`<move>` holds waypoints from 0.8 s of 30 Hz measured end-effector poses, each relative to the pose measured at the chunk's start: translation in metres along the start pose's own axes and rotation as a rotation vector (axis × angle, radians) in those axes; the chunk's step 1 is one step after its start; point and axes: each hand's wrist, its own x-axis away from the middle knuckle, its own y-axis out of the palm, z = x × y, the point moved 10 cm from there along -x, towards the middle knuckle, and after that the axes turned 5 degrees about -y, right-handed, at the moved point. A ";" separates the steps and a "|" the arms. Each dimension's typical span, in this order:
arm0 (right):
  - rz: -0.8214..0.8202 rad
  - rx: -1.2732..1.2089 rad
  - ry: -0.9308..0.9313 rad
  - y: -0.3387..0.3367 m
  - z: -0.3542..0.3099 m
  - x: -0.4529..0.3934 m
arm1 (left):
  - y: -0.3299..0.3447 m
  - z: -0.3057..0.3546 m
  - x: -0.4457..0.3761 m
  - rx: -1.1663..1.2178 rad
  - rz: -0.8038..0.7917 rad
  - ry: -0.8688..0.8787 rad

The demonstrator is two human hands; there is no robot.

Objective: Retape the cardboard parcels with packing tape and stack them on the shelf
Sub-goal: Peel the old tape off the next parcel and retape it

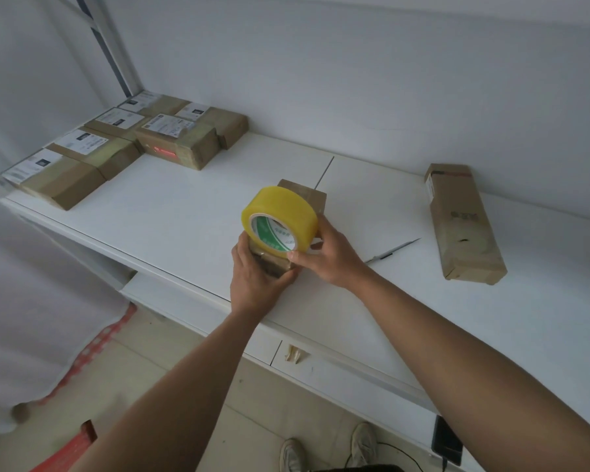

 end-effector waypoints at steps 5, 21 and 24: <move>0.064 -0.123 0.037 0.015 -0.005 -0.005 | 0.001 -0.005 -0.001 0.022 0.001 -0.022; 0.154 -0.242 0.043 -0.001 0.006 0.005 | 0.000 0.000 -0.001 -0.016 0.021 -0.013; 0.128 -0.193 0.049 -0.006 0.010 0.003 | 0.000 0.000 0.001 -0.032 0.021 -0.014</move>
